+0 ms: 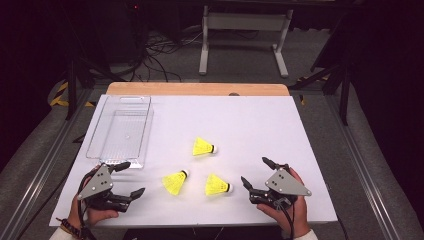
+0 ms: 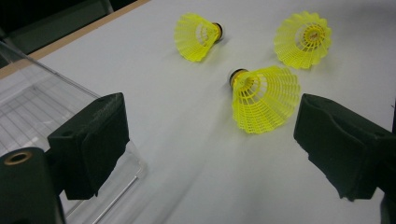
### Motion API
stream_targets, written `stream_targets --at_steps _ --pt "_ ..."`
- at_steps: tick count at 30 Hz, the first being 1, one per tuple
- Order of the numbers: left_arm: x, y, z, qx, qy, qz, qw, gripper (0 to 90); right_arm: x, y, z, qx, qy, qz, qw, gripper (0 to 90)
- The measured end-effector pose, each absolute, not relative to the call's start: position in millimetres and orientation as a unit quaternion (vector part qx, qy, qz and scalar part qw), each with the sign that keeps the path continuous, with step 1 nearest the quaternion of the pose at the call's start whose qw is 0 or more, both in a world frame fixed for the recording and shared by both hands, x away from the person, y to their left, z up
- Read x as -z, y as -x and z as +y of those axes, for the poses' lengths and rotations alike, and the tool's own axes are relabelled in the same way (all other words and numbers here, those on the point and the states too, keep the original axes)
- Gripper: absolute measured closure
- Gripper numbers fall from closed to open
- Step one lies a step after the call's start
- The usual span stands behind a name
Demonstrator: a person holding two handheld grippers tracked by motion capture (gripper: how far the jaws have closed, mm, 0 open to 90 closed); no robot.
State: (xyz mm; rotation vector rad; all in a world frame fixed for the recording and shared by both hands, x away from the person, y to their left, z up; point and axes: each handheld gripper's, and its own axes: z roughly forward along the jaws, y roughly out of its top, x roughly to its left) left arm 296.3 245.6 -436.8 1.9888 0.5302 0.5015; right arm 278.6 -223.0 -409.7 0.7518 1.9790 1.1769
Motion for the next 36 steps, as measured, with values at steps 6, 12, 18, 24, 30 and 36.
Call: stream_targets --at_steps 6,12,18,24,30,36 --pt "438 -295 245 -0.200 -0.819 0.225 0.489 14.5 409 -281 -230 -0.453 -0.300 0.761 0.353 17.7" --pt "439 -292 243 -0.194 -0.828 0.217 0.479 18.6 411 -284 -228 -0.446 -0.297 0.767 0.354 18.1" --pt "440 -296 236 -0.182 -0.835 0.209 0.476 19.8 411 -282 -229 -0.443 -0.298 0.767 0.355 18.2" --pt "441 -300 226 -0.185 -0.841 0.202 0.466 19.7 409 -276 -232 -0.455 -0.290 0.763 0.357 17.9" --pt "444 -301 214 -0.180 -0.853 0.190 0.451 19.6 407 -274 -226 -0.461 -0.275 0.766 0.355 15.6" --pt "447 -305 206 -0.155 -0.872 0.171 0.431 25.8 409 -273 -222 -0.458 -0.266 0.771 0.353 15.7"
